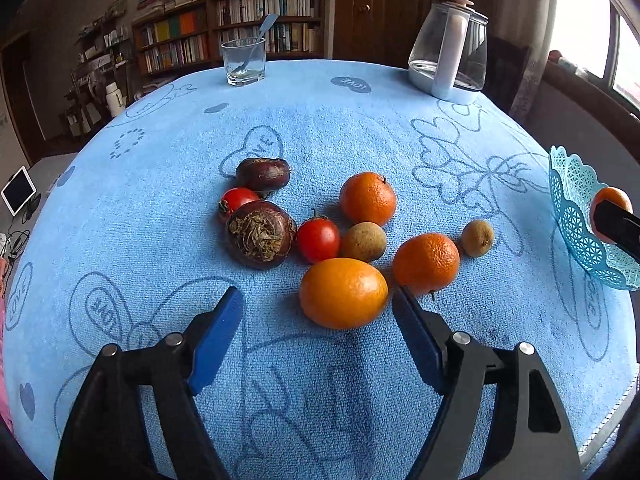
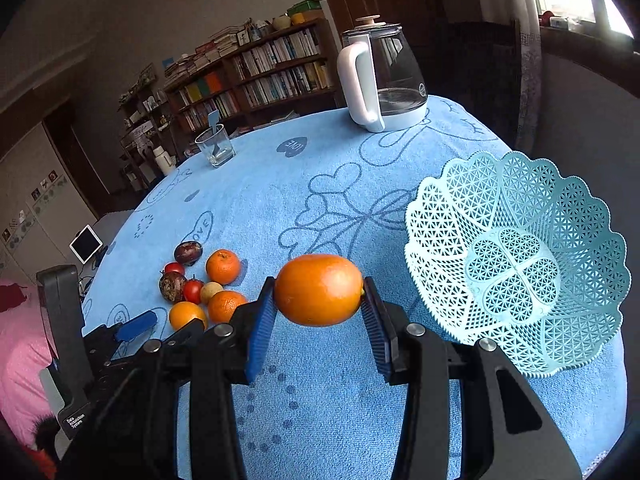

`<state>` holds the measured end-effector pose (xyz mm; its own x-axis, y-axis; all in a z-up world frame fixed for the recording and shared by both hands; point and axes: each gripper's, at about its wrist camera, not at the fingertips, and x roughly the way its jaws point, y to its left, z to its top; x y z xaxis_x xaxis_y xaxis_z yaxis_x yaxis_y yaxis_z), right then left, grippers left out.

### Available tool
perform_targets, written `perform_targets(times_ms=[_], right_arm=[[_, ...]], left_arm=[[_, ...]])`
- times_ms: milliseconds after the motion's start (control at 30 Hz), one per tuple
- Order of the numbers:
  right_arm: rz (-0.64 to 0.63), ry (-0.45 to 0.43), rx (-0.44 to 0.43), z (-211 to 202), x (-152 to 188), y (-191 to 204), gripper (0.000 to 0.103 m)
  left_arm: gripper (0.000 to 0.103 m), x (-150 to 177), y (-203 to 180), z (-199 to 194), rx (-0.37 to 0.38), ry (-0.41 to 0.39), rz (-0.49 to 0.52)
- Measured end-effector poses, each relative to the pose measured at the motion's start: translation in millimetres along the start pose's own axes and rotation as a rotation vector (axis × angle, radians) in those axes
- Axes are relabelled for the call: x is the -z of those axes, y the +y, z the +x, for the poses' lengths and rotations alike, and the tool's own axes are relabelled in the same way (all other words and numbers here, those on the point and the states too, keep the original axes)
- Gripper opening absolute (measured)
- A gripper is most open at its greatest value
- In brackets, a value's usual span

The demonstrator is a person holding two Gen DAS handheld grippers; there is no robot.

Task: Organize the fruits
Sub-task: 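Carry the orange into the blue basket and open the right tool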

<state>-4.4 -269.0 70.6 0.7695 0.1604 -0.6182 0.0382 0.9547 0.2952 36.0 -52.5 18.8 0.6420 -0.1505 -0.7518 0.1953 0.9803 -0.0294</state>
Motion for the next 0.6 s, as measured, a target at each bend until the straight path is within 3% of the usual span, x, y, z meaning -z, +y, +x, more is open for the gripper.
perform_targets(times_ms=[233,500,600], right_arm=[[0.034,-0.021,0.025,-7.8,-6.7,-14.9,0.043],[0.111,-0.039,0.110,-14.2,-17.4,-48.4,0.043],[0.150,-0.021,0.165,-11.8,-19.5,-65.4,0.043]], left_arm=[[0.050,1.3,2.2,-0.4,0.071,0.006,-0.022],[0.045,3.6,2.8,-13.4,0.070,-0.017,-0.020],[0.039,3.7,3.0,-20.2,0.067,-0.033,-0.021]])
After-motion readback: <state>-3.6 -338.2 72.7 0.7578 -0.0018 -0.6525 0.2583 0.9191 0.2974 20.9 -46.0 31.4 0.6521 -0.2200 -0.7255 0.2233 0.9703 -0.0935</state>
